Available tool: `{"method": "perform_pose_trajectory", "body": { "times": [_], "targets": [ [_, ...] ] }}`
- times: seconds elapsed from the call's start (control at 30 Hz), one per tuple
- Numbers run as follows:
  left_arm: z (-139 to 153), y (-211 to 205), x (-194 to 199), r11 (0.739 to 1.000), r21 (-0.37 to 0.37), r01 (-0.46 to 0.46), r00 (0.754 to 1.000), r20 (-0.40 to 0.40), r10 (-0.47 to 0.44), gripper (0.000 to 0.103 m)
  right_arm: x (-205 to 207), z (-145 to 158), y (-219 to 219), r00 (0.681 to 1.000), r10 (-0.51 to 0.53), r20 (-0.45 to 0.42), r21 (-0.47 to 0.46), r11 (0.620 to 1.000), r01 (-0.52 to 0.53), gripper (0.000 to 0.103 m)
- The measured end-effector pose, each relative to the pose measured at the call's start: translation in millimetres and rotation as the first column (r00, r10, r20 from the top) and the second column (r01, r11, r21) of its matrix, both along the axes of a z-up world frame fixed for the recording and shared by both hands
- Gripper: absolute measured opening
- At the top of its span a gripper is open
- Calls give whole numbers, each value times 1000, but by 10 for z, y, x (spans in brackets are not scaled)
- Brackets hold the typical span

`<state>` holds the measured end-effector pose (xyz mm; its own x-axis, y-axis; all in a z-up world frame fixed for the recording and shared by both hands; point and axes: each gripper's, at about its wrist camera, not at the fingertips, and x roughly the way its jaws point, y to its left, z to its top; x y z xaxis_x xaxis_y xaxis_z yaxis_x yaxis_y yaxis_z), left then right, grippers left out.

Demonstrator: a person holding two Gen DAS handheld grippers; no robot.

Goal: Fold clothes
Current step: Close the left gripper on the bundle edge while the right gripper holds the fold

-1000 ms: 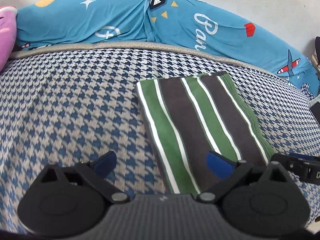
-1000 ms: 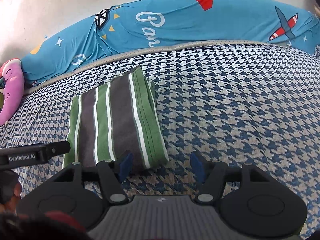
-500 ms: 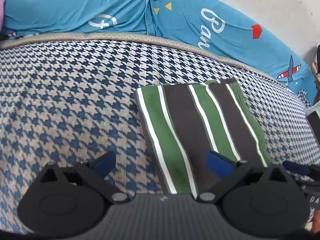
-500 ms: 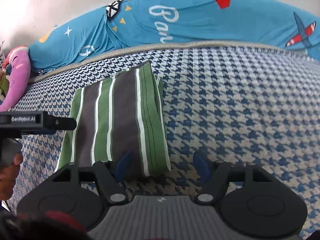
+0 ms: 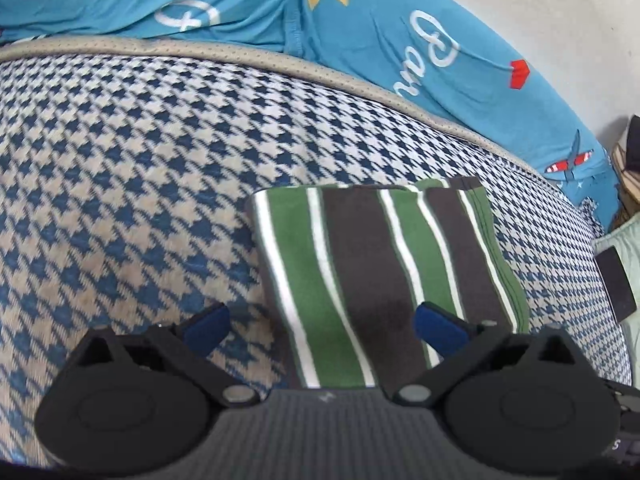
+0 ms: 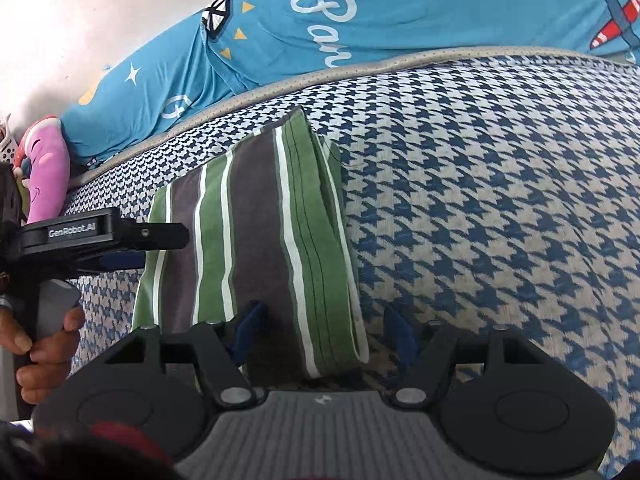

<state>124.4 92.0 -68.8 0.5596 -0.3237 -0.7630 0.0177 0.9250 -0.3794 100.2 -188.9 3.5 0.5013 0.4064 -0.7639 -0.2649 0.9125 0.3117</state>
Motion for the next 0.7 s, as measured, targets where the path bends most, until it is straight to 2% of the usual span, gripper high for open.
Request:
{"method": "perform_pose_trajectory", "body": {
  "times": [0.2,0.27,0.33,0.4,0.47,0.53,0.7],
  "targets": [
    [-15,-125,69,998,36,52,998,35,-53,103,43,-6,24,1000,16,10,17,1000,-16,50],
    [-22,-155,92,997,38,65,997,45,-67,103,54,-7,36,1000,21,11,22,1000,-21,47],
    [-20,-181,88,996,36,76,996,53,-78,102,61,1,45,1000,23,12,27,999,-23,40],
    [-10,-210,75,996,42,80,995,59,-83,94,60,18,64,999,29,21,25,999,-30,33],
    [12,-235,42,995,56,80,994,74,-84,79,52,42,88,999,37,34,19,999,-38,29],
    [39,-250,6,995,69,72,993,90,-78,70,27,84,100,998,45,48,16,999,-46,25],
    [129,-221,-66,997,67,42,991,122,-50,49,-55,228,171,990,76,117,-11,997,-75,23]
  ]
}}
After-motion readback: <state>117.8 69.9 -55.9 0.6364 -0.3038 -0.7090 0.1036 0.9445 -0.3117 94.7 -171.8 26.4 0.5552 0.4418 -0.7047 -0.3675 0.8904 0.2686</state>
